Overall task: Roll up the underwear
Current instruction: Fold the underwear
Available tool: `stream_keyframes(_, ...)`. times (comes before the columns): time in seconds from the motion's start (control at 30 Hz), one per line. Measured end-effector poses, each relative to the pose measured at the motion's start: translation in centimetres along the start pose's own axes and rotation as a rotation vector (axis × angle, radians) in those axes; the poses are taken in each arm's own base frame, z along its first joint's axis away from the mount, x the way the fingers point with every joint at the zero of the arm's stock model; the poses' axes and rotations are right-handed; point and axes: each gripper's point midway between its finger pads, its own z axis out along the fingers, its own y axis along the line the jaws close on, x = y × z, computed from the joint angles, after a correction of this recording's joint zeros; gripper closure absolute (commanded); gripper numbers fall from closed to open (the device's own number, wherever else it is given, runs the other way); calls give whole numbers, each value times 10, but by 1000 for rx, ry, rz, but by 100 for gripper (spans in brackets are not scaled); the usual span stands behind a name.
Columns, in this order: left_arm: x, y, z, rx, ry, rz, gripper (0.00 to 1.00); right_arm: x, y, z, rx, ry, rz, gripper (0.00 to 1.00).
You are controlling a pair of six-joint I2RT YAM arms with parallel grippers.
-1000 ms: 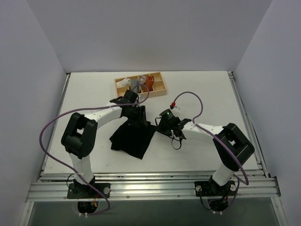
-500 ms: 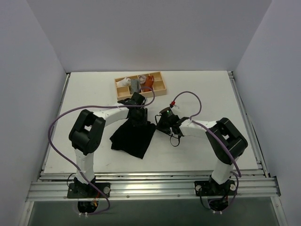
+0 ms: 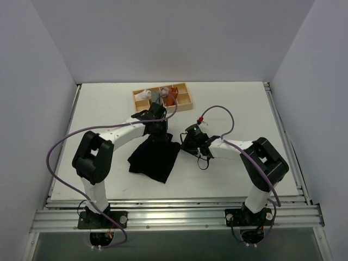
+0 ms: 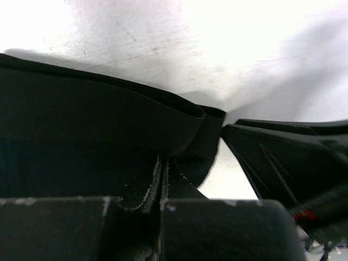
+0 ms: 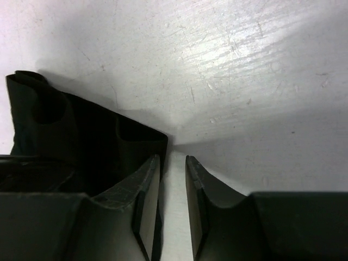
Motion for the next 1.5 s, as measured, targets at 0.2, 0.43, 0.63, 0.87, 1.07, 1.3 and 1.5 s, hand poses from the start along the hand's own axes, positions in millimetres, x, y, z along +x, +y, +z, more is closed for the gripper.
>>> stream_keyframes(0.2,-19,-15,-35,48,-90,14,98,-7,6,-21,-45,-29,9,76)
stream_keyframes(0.43,-8,-9,-31,35,-67,9,98,-16,20,-28,-95,-56,25,88)
stream_keyframes(0.63,-2,-6,-29,34,-53,7,98,-14,20,-26,-103,-53,47,95)
stream_keyframes(0.87,16,-16,-33,122,-33,-3,98,13,-14,-7,-34,5,58,99)
stream_keyframes(1.07,22,-40,-34,205,-22,9,98,11,-7,-3,-65,-5,64,100)
stream_keyframes(1.3,33,-55,-27,235,4,20,98,11,-5,-2,-78,-13,66,100)
stream_keyframes(1.5,48,-44,0,196,62,-7,97,10,-6,-5,-97,-26,77,82)
